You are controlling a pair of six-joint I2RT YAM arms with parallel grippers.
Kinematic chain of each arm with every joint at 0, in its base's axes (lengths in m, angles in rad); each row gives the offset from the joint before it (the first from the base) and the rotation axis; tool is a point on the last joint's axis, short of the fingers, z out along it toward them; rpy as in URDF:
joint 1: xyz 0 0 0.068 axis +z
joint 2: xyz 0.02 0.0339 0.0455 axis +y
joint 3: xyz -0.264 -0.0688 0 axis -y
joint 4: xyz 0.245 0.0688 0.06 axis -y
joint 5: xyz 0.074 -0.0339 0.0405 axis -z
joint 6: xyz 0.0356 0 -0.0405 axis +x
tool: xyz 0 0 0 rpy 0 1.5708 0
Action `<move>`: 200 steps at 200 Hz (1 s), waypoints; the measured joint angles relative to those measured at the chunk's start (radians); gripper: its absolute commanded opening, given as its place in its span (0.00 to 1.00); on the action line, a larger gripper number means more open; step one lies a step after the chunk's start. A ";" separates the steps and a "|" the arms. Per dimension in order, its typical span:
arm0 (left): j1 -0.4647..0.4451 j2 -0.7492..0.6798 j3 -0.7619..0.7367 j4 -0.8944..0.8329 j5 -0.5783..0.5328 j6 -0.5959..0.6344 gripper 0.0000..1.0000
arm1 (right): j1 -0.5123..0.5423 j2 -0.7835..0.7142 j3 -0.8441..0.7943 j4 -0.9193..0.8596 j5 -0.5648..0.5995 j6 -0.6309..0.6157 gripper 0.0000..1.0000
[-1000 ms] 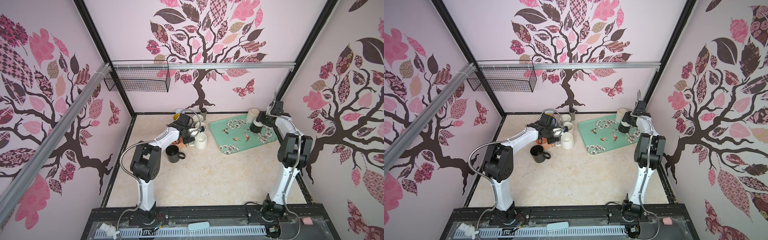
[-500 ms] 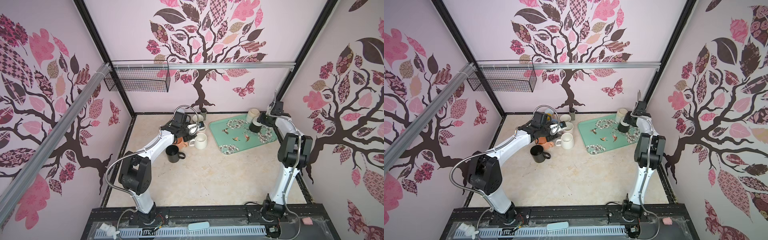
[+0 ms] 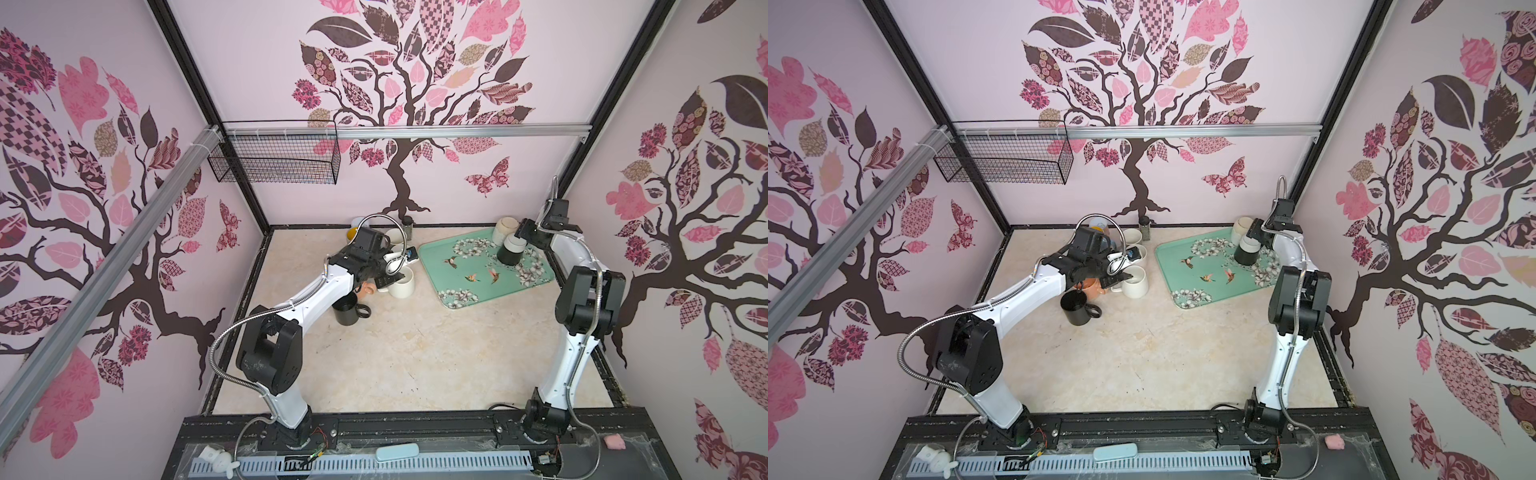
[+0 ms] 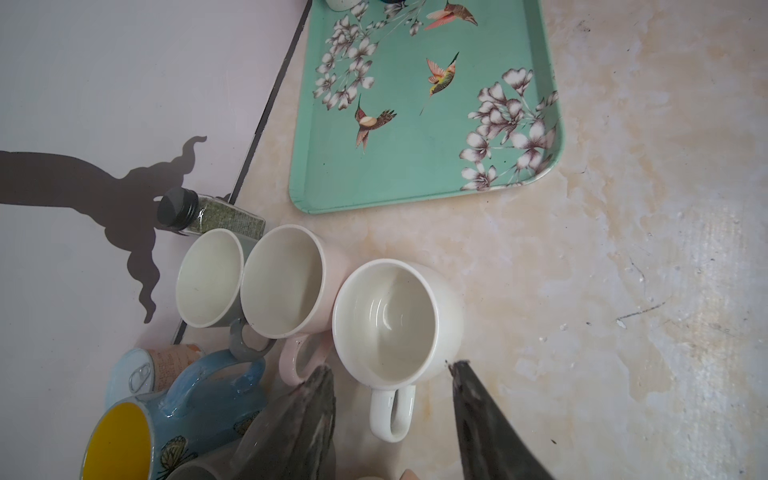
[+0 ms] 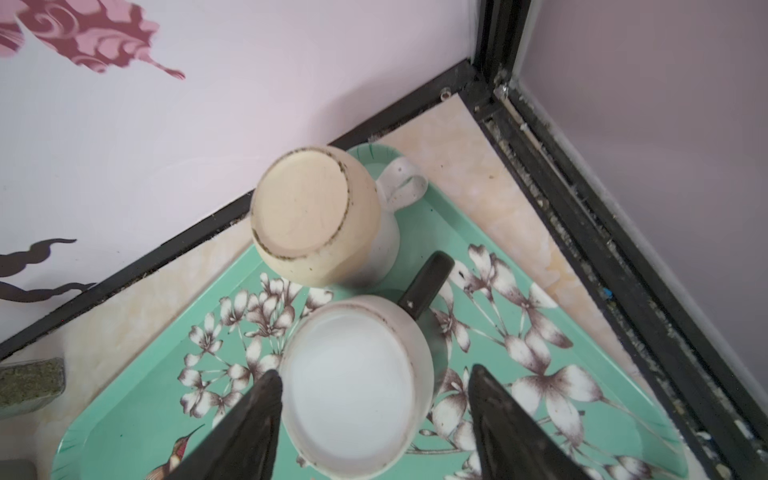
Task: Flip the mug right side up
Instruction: 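Draw the open left gripper back while the right gripper grasps the black mug's handle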
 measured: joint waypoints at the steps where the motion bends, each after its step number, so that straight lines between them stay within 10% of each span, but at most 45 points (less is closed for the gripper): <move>1: 0.000 0.000 0.000 0.000 0.000 0.000 0.48 | 0.000 0.001 0.002 0.000 0.000 0.000 0.73; 100: -0.011 -0.014 -0.016 -0.005 0.002 -0.010 0.48 | 0.000 0.168 0.183 -0.106 -0.063 -0.019 0.51; 200: -0.096 -0.132 -0.123 -0.005 -0.013 -0.074 0.48 | 0.042 -0.151 -0.346 0.116 -0.127 0.050 0.53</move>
